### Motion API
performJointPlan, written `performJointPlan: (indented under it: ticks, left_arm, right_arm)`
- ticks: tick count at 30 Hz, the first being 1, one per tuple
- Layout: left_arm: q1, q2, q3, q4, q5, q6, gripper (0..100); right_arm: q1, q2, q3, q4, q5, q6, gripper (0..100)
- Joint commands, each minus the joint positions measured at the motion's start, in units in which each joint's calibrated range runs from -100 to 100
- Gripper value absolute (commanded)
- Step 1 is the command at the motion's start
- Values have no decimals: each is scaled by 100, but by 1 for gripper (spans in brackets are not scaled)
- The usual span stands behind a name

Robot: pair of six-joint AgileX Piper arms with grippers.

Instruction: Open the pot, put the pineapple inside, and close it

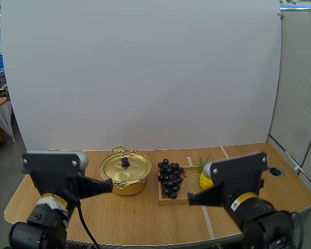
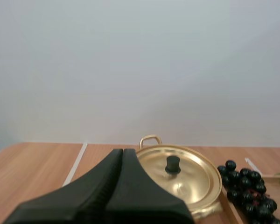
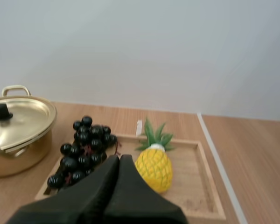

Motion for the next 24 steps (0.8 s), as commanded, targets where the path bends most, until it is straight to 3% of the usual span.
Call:
performJointPlan:
  ticks: [1,12,18,24]
  left_arm:
    - [8,-20,-484,4,85,-55,0]
    - [8,-20,-2195,28,2884,-34,0]
    - [8,-20,-2728,28,4607,304,0]
    - [8,-20,-2754,-18,4792,643,0]
  right_arm:
    - [3,-34,-561,8,321,-13,0]
    - [3,-34,-2691,-27,3504,-13,0]
    - [3,-34,-3406,-27,4628,-13,0]
    - [3,-34,-3520,-27,5359,-13,0]
